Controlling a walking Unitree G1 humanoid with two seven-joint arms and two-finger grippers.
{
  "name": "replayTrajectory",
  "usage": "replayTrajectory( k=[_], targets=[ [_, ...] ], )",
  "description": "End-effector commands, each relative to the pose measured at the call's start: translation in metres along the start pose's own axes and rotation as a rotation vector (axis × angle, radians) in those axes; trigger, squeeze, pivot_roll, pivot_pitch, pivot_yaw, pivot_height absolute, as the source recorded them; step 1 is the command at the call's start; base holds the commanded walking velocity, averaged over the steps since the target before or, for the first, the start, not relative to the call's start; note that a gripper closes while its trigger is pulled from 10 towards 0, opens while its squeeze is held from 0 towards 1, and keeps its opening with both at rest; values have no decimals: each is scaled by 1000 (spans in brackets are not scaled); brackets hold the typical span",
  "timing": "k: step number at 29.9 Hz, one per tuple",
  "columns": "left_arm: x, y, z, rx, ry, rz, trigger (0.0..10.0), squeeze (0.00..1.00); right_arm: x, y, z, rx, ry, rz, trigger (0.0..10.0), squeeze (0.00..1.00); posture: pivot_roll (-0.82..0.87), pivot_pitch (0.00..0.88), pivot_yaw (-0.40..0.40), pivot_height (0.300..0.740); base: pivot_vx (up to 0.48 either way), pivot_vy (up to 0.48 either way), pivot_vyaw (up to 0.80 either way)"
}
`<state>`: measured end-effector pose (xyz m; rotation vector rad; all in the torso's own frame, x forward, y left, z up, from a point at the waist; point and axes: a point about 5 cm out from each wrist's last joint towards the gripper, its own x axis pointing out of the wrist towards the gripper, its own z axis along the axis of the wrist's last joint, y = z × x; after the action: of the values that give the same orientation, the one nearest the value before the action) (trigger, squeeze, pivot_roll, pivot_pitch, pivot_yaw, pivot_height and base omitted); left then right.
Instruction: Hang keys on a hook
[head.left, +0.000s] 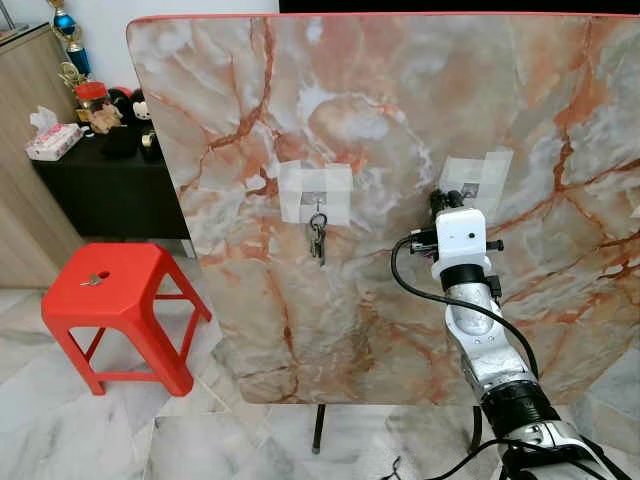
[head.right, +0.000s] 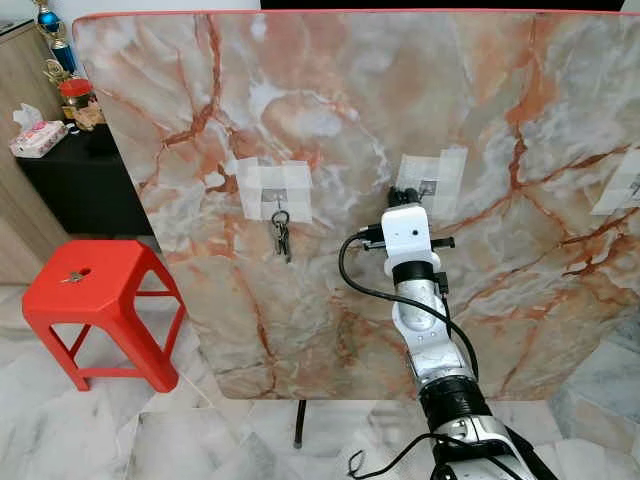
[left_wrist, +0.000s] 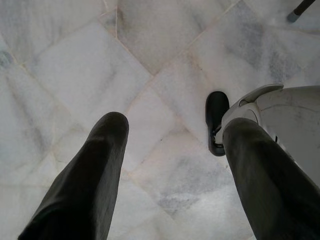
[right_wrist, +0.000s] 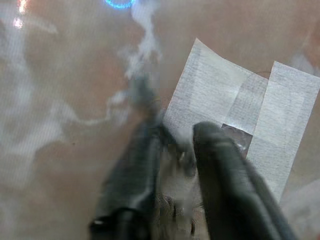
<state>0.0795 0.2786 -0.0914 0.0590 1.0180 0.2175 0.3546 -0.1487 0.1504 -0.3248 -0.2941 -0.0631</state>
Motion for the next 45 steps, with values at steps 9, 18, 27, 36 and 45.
replayTrajectory(
  k=[9,18,27,36,45],
  targets=[
    [-1,-3,-5,8,22,-8,10000,0,-13,4,11,70,-93,43,10000,1000,-11,0,1,740,0,0,0],
    [-1,-5,-5,5,23,-8,10000,0,-97,-3,-5,131,1,100,10000,0,-43,0,-24,740,0,0,0],
    [1,-10,-3,12,24,-20,10000,0,-157,-56,-96,298,535,-197,10000,0,-69,0,-30,740,0,0,0],
    [4,-14,1,14,35,-21,10000,0,-191,-45,-166,298,939,-82,10000,0,-83,0,-20,740,0,0,0],
    [5,-12,2,-9,47,-13,10000,0,-244,-18,-183,361,1222,-6,10000,0,-28,0,-34,740,0,0,0]
  ],
)
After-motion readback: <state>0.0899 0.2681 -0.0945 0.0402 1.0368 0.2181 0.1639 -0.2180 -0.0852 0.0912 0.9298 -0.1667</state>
